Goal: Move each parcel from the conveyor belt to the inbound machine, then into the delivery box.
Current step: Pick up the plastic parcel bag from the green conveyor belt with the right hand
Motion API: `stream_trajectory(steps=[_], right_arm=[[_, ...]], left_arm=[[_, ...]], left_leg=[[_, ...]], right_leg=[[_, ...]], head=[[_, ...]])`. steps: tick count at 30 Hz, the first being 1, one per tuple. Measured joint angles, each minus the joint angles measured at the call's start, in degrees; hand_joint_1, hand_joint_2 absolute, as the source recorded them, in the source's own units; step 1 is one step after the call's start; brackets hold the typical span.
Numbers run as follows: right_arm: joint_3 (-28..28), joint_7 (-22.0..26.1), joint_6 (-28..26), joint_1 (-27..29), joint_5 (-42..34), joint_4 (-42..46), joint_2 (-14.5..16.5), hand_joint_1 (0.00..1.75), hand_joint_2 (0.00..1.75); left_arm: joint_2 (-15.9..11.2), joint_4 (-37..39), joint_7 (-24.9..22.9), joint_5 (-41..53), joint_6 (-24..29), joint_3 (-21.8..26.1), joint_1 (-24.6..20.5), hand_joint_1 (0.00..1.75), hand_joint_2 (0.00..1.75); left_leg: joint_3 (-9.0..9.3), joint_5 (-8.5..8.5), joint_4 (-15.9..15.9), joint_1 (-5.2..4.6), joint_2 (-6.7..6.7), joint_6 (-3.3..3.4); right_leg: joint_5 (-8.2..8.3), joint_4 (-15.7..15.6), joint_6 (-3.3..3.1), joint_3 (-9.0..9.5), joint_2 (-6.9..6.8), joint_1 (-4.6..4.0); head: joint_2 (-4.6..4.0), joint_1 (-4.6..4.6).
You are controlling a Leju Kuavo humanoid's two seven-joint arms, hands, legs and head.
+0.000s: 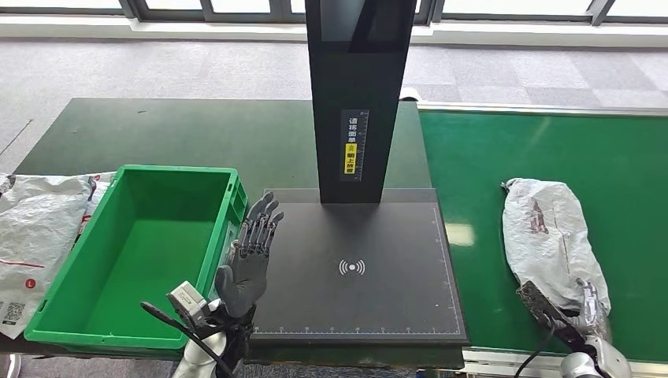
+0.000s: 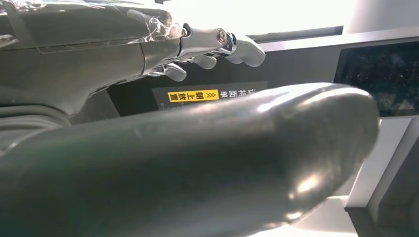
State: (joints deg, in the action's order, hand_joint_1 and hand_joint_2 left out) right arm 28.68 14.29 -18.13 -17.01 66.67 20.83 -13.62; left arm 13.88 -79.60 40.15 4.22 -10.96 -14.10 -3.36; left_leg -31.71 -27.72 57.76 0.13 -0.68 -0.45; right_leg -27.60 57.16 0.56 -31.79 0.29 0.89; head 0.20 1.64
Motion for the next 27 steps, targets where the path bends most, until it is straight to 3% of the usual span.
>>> stream_trajectory(steps=[1,12,20,27], right_arm=[[0.0,0.4,0.0,0.0,0.0,0.0,0.1,1.75,1.75],[-0.1,6.5,2.7,-0.7,-3.6,0.4,0.6,1.75,1.75],[-0.1,6.5,3.0,-0.9,-3.1,0.7,1.0,1.75,1.75],[-0.1,10.9,-2.1,0.0,-7.8,2.0,1.4,1.75,1.75]], left_arm=[[0.0,0.0,0.0,0.0,0.0,0.0,0.0,0.0,0.0],[0.0,0.4,0.0,0.2,-0.1,0.0,-0.2,0.0,0.0],[-0.3,0.4,0.0,-1.3,-1.1,0.0,-0.1,0.0,0.0],[-0.4,0.4,0.0,-1.3,-0.7,0.0,0.5,0.0,0.0]], left_leg=[[0.0,0.0,0.0,0.0,0.0,0.0],[0.05,-0.01,0.0,0.01,0.09,0.0],[0.07,0.0,0.0,0.02,0.07,-0.01],[-0.01,0.0,0.0,0.01,0.0,0.0]], right_leg=[[0.0,0.0,0.0,0.0,0.0,0.0],[0.0,0.0,0.0,0.01,0.11,-0.03],[0.0,0.0,0.0,0.04,0.08,-0.03],[0.0,0.0,0.01,0.01,0.04,-0.01]], head=[[0.0,0.0],[0.0,0.0],[0.0,0.0],[0.0,0.0]])
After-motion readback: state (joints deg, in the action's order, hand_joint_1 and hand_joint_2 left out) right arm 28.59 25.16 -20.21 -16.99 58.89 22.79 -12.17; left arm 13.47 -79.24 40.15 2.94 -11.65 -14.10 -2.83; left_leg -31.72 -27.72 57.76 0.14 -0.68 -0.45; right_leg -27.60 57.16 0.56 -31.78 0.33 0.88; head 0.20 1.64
